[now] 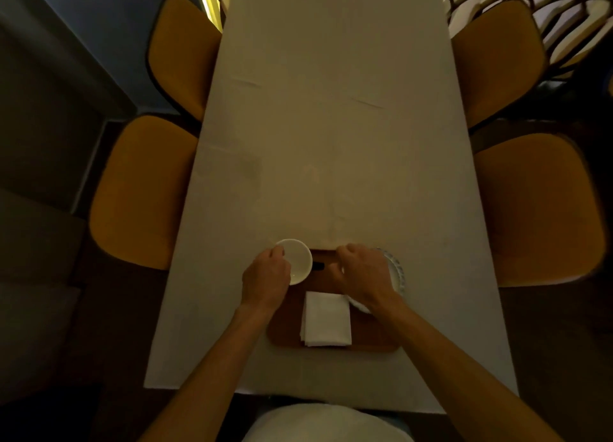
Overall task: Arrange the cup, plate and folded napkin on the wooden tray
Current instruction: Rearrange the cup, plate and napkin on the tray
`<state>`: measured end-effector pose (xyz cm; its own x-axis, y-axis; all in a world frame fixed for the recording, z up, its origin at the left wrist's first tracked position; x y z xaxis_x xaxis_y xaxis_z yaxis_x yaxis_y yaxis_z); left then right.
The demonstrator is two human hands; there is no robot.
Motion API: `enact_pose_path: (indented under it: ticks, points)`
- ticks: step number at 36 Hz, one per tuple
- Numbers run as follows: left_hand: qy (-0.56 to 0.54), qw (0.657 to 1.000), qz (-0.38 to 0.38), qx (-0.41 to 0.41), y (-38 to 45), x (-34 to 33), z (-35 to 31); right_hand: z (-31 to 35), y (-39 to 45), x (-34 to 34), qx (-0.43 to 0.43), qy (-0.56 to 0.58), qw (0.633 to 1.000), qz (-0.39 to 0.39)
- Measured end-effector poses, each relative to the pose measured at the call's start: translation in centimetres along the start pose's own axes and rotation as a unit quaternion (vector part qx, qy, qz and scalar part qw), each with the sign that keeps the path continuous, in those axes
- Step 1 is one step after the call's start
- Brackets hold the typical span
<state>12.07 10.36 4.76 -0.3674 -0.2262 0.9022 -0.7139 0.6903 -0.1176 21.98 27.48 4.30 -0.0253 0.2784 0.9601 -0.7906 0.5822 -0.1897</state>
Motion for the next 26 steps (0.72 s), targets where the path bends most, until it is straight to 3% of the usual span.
enact_pose_path:
  ticks: [10,11,16,26]
  points:
    - [0.087,0.986,0.079,-0.12,-1.3,-3.7,-5.4,-5.0,-2.5,0.2,-0.004,-0.021,0.999,-0.047]
    - [0.095,0.982,0.106,-0.124,-1.5,-4.6,-5.5,-5.6,-2.8,0.2,-0.01,-0.025,0.999,-0.043]
    - [0.065,0.988,0.086,-0.107,-2.0,-6.5,-7.1,-8.5,-4.0,-0.2,-0.034,-0.04,0.999,-0.015]
    - [0.074,0.982,0.132,-0.117,-1.7,-8.8,-9.2,-13.9,-5.2,-1.3,-0.072,-0.055,0.996,-0.002]
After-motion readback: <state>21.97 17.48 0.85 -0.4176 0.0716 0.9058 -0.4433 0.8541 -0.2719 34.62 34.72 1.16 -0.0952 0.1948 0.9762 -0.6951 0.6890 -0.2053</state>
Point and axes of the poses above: each hand's wrist, its own y-axis towards the middle knuckle, its own x-axis out of the back of the hand, z = x × y, the point moved 2 cm from there along y, towards the middle knuckle, and after that the axes turned 15 degrees about -x, right-handed, at the moved point
